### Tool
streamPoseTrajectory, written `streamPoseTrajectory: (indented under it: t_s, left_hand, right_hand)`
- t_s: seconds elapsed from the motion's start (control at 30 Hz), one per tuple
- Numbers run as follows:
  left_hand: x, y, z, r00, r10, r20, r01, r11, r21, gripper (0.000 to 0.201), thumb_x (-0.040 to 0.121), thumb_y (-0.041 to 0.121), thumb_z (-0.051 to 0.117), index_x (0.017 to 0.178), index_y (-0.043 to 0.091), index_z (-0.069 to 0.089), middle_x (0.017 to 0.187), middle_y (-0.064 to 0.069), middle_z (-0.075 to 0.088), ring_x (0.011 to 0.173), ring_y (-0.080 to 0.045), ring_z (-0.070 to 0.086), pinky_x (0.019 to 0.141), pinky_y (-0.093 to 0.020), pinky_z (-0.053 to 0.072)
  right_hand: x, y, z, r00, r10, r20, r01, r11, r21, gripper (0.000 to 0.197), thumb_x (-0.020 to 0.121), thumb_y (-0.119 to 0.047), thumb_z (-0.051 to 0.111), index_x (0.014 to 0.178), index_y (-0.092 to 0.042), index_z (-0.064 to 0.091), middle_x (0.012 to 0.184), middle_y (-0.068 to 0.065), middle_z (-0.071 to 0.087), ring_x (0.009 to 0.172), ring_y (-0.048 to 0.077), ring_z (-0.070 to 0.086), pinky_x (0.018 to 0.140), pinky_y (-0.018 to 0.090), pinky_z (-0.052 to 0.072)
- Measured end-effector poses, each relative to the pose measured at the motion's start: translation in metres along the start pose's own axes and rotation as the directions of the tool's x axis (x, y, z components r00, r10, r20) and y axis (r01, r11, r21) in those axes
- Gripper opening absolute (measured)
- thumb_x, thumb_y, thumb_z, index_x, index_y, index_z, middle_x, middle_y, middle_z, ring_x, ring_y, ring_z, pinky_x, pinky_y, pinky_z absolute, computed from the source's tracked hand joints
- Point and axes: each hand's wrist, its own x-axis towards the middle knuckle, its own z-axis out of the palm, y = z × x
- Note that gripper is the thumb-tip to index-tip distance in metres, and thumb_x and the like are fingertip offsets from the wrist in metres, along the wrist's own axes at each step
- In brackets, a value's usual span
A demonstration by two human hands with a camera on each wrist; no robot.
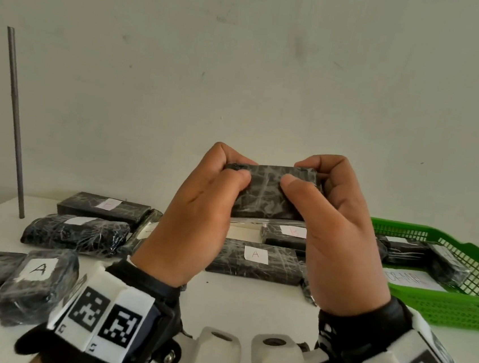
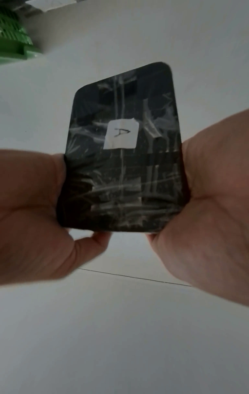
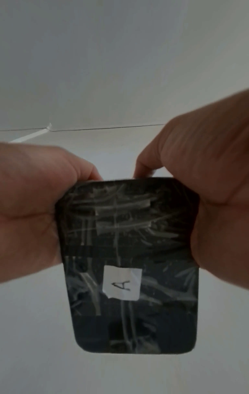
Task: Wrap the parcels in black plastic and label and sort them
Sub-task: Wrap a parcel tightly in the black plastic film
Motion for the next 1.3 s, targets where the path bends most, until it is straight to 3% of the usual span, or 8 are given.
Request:
streamPoseTrajectory:
  t_s: [0.17,0.3,0.43,0.53,0.63,0.77,1.03,1.3]
  left_hand:
    - [-0.003,0.0,0.004,1.0,0.003,0.008,-0.003,1.0,0.017,0.027,0.097,0.032,0.045,0.103,0.01,0.059,0.092,-0.031,0.054,0.085,-0.044,0.053,0.069,-0.045,0.044]
    - [-0.002,-0.004,0.006,1.0,0.014,0.014,-0.014,1.0,-0.016,0.024,0.107,0.021,0.042,0.104,0.001,0.054,0.092,-0.031,0.05,0.087,-0.043,0.051,0.067,-0.029,0.046]
    - [-0.002,-0.003,0.01,1.0,0.02,0.005,-0.02,1.0,-0.018,0.031,0.097,0.03,0.04,0.1,0.001,0.05,0.084,-0.029,0.042,0.078,-0.044,0.044,0.064,-0.042,0.042]
    - [-0.002,-0.004,0.011,1.0,0.002,-0.014,-0.003,0.998,-0.055,0.033,0.106,0.03,0.041,0.102,-0.002,0.051,0.084,-0.019,0.045,0.077,-0.025,0.05,0.067,-0.025,0.047]
    - [-0.003,-0.007,0.01,1.0,-0.011,-0.008,0.011,1.0,0.019,0.025,0.109,0.014,0.037,0.096,-0.004,0.049,0.081,-0.014,0.042,0.074,-0.029,0.043,0.061,-0.02,0.04]
    - [-0.003,-0.005,0.012,0.998,-0.054,-0.02,0.054,0.998,0.008,0.035,0.103,0.033,0.041,0.096,-0.001,0.048,0.084,-0.019,0.042,0.076,-0.03,0.044,0.062,-0.021,0.042]
    - [-0.001,-0.002,0.005,1.0,-0.029,-0.002,0.029,0.999,0.03,0.02,0.098,0.032,0.049,0.094,0.015,0.058,0.081,-0.014,0.054,0.075,-0.017,0.051,0.061,-0.018,0.043]
    - [-0.002,0.004,0.001,0.998,-0.035,0.056,0.035,0.999,-0.002,0.028,0.088,0.037,0.055,0.107,0.017,0.059,0.094,-0.031,0.058,0.082,-0.044,0.056,0.067,-0.027,0.048]
  right_hand:
    - [0.001,0.001,-0.001,1.0,-0.01,-0.022,0.01,1.0,-0.013,0.019,0.084,-0.022,0.07,0.099,-0.018,0.059,0.082,0.009,0.059,0.073,0.023,0.057,0.066,0.034,0.054]
    - [0.002,0.002,-0.001,0.998,-0.01,-0.063,0.009,1.0,-0.018,0.022,0.082,-0.024,0.075,0.096,-0.018,0.059,0.08,0.01,0.06,0.073,0.025,0.059,0.067,0.039,0.056]
    - [0.002,0.003,-0.001,0.996,-0.004,-0.086,0.003,1.0,-0.01,0.023,0.083,-0.025,0.076,0.096,-0.016,0.059,0.081,0.012,0.06,0.075,0.027,0.059,0.069,0.043,0.056]
    - [0.002,0.002,0.0,0.995,-0.008,-0.1,0.005,1.0,-0.029,0.018,0.084,-0.025,0.075,0.092,-0.019,0.06,0.081,0.011,0.061,0.074,0.025,0.059,0.067,0.04,0.056]
    - [0.003,0.004,-0.001,0.993,-0.015,-0.116,0.009,0.999,-0.048,0.012,0.098,-0.017,0.07,0.09,-0.018,0.061,0.077,0.003,0.058,0.07,0.017,0.056,0.062,0.03,0.052]
    - [0.003,0.005,-0.002,0.99,0.003,-0.14,-0.017,0.994,-0.104,0.012,0.102,-0.017,0.063,0.09,-0.018,0.063,0.079,0.004,0.056,0.071,0.019,0.053,0.064,0.036,0.048]
    - [0.002,0.001,-0.002,0.999,0.011,-0.052,-0.014,0.999,-0.047,0.016,0.084,-0.024,0.055,0.097,-0.019,0.063,0.081,0.008,0.051,0.076,0.023,0.046,0.066,0.039,0.042]
    - [0.003,-0.001,-0.009,0.998,-0.001,0.065,0.003,0.999,-0.036,0.031,0.081,-0.016,0.064,0.111,-0.017,0.06,0.084,-0.004,0.066,0.075,0.012,0.065,0.069,0.025,0.055]
